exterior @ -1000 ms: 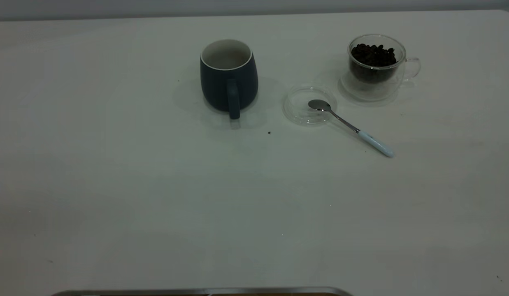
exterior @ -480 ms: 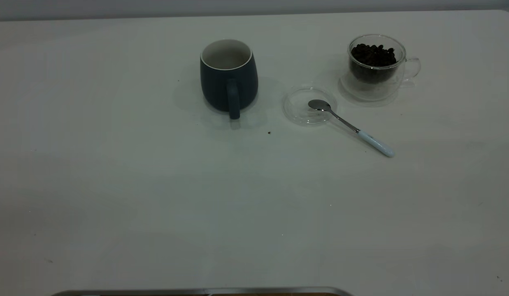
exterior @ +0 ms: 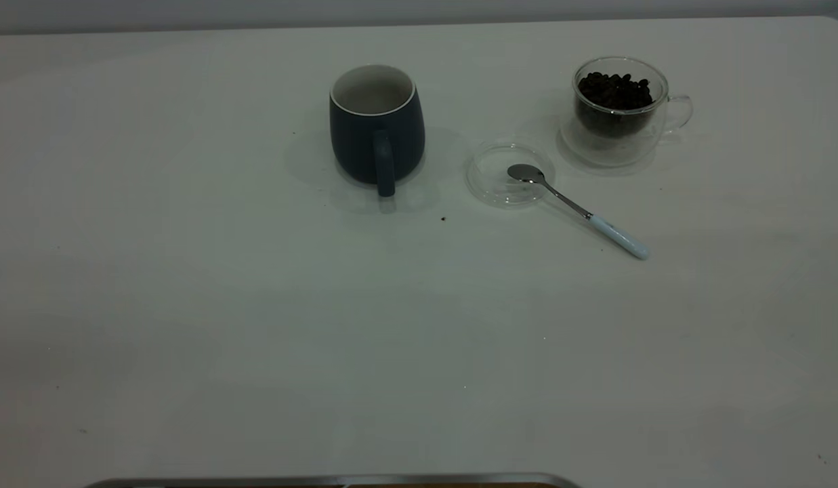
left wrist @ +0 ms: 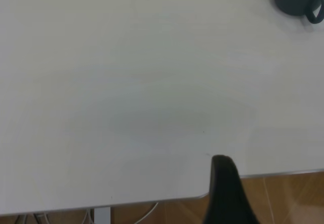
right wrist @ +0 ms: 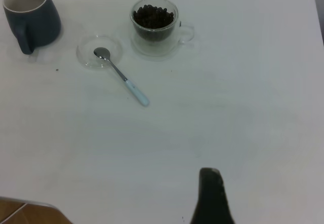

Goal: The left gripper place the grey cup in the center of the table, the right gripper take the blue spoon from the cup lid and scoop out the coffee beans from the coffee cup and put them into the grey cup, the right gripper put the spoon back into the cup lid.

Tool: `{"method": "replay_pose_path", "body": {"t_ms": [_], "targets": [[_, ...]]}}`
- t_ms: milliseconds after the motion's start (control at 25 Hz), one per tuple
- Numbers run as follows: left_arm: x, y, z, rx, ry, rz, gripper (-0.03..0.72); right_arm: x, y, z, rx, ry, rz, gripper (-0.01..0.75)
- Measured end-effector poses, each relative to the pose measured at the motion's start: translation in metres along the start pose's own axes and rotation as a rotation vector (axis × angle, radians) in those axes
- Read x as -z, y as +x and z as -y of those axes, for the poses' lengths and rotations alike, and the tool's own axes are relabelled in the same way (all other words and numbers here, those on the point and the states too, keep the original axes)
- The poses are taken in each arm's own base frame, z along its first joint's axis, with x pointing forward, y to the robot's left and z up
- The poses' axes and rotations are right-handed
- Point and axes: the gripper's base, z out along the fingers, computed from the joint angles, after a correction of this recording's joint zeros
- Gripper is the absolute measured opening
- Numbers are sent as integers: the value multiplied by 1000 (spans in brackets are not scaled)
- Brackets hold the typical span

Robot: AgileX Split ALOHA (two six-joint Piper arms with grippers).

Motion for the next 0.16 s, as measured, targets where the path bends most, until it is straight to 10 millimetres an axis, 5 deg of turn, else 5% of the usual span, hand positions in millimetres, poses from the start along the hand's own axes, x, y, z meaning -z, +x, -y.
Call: {"method": "replay_pose_path", "body": {"t_ms": [160], "targets": [[0,0,0,0,0,0,530,0,0,0,0,0,0,588]]}}
